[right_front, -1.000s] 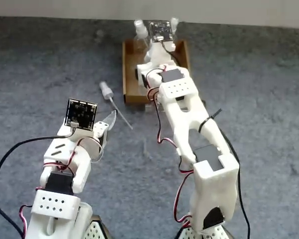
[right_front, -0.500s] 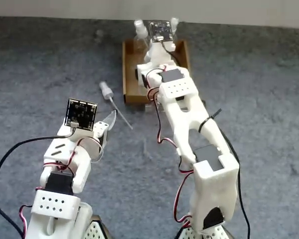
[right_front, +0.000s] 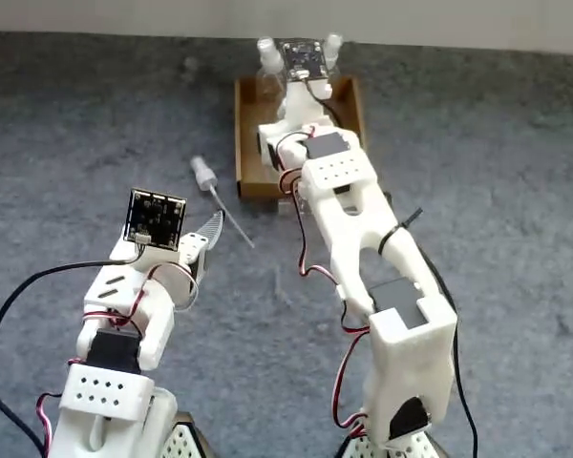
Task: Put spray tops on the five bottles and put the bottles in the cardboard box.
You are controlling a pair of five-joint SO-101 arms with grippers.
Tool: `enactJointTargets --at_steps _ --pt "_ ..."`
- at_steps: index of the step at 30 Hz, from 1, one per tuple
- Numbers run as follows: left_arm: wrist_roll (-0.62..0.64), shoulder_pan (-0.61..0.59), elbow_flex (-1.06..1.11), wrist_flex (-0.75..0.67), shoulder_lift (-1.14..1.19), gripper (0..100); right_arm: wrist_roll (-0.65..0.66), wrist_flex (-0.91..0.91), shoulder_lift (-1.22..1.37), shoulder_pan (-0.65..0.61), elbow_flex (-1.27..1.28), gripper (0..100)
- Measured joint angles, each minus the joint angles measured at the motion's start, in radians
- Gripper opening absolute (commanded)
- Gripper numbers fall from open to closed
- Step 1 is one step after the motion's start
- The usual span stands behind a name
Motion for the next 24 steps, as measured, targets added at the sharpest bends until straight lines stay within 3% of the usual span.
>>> enactJointTargets --at_steps 4,10,24 --pt "0.0 0.0 0.0 0.0 0.0 17 0.0 0.0 0.0 0.0 0.0 13.5" --pt "0.0 0.0 0.0 0.0 0.0 17 0.0 0.0 0.0 0.0 0.0 24.6" --pt "0.0 0.0 0.002 0.0 0.0 17 0.0 0.0 0.002 0.0 0.0 25.6"
